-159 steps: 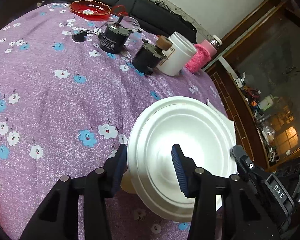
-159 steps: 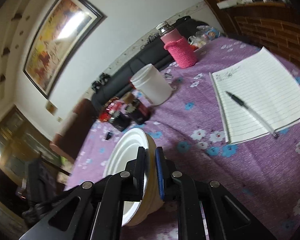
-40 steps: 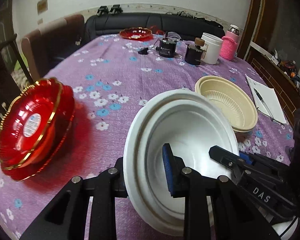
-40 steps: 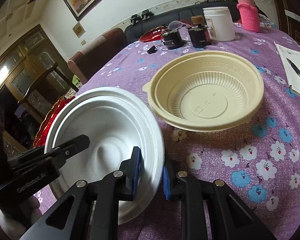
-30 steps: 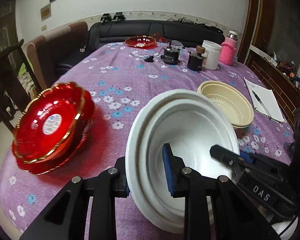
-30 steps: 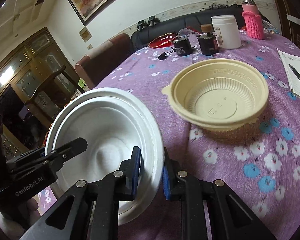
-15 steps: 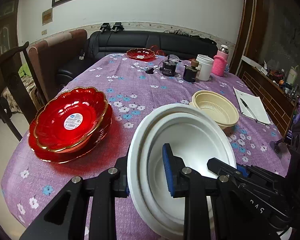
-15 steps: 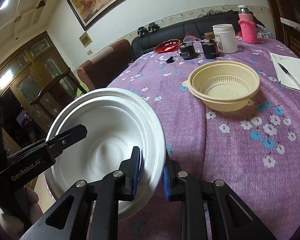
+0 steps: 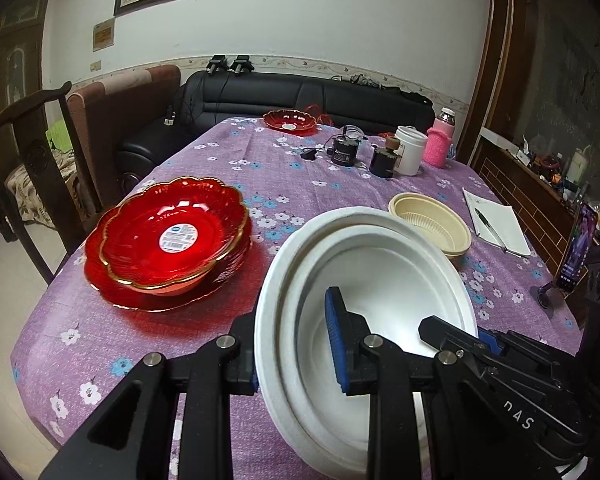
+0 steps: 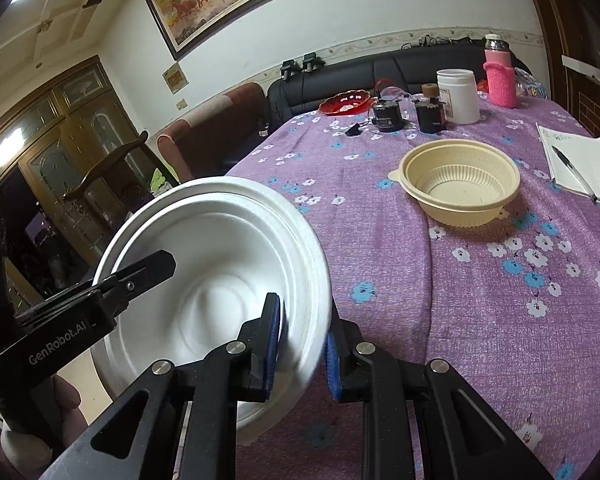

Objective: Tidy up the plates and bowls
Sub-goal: 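Carry the white bowls with both grippers toward the red plate stack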

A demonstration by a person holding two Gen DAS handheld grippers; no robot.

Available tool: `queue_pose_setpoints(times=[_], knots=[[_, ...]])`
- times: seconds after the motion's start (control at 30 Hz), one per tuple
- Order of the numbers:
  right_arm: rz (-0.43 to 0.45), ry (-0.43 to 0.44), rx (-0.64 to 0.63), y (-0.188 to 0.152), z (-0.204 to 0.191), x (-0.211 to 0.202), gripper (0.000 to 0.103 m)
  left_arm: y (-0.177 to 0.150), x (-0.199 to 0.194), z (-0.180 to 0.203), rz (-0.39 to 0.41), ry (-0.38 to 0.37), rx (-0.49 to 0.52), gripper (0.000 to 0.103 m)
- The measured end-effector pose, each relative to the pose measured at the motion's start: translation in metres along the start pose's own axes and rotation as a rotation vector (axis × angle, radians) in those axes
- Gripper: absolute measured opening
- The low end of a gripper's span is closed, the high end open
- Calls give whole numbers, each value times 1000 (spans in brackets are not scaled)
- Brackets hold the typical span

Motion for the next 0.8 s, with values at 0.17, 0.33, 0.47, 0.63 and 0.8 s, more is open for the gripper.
queue_pose_setpoints(times=[0.17,0.33,0.47,0.63,0.8], knots=[[0,-7,-20,0,-13,2,22,-1,-4,-15,2,5,-25,26],[-7,-8,-33,-1,-25,9,22,-2,-4,-29,-3,16,-49,26],[-11,-10,-56,7,-38,19,22,4,-5,-42,11,37,-51,26],[0,-3,-128,31,-66,34,22,23,-5,-62,46,85,-37,26],[9,26,-163,59,-91,58,22,53,3,-86,68,120,-34,26]])
Point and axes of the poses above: each gripper's, at about its wrist camera, not at the fingertips, and x roughly the way its jaws point, z to its right, y to its top, the point moved 5 cm from there along x, roughly the way its jaws point, and after that the axes turned 12 degrees about z, right-handed, at the moved point
